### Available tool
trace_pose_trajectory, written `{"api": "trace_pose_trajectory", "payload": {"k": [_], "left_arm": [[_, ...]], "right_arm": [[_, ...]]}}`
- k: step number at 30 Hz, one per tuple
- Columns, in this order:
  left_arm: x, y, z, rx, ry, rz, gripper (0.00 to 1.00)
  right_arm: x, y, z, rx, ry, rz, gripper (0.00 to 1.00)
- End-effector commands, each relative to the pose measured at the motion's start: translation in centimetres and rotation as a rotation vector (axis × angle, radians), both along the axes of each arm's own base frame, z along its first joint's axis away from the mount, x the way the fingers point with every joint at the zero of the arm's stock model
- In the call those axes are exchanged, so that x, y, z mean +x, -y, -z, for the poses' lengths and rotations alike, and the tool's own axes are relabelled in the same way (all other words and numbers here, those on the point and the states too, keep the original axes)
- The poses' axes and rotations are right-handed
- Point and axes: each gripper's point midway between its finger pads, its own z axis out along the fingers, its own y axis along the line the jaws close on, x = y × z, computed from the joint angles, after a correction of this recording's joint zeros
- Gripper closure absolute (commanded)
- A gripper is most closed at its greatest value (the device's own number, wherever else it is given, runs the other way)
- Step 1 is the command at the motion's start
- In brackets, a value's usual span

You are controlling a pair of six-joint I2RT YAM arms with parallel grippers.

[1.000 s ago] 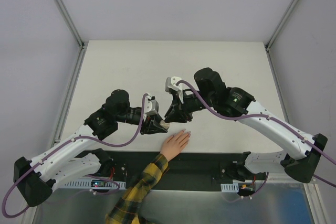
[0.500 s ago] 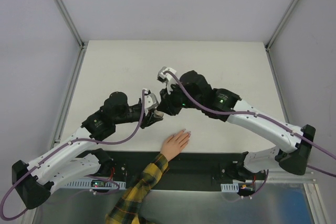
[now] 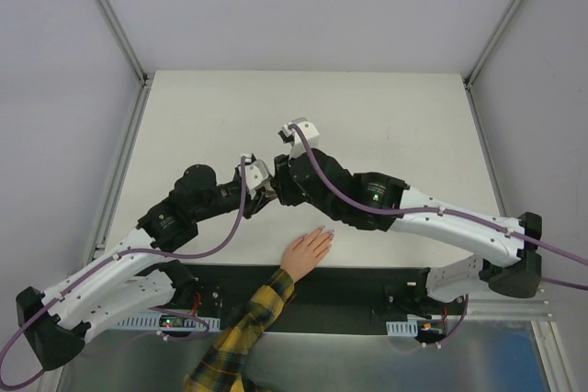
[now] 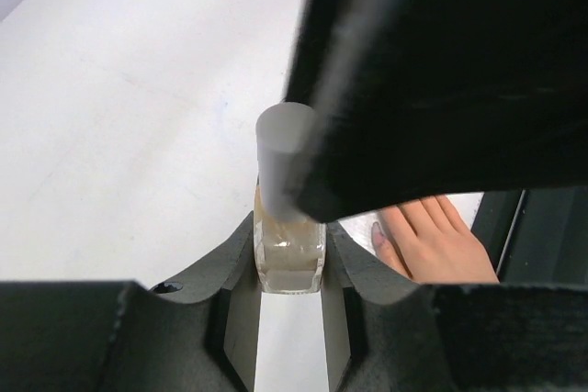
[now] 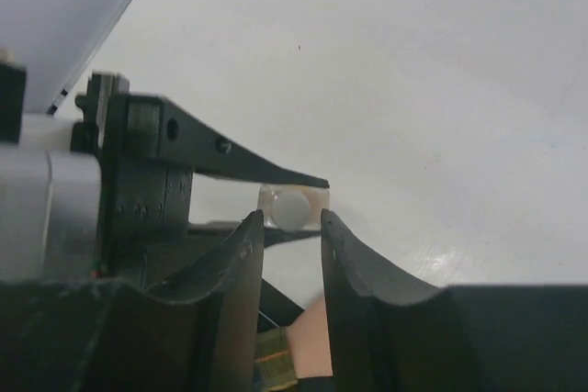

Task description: Paint the nails

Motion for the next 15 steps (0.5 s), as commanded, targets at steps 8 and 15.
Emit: {"api": "trace_pose_trajectory", "payload": {"k": [8,15], "left_arm": [[-4.2,3.2,-3.6,-0.143,-0.019,0.312,1.0],[-8.2,4.2,-3.7,-0.174,-0.139,0.553,1.0]], "right_arm": [[-4.0,4.1,-2.1,-0.118,0.165,-0.543,0.33],[-6.2,4.4,-2.0,-0.032,0.204,-0.81,0.39]]}}
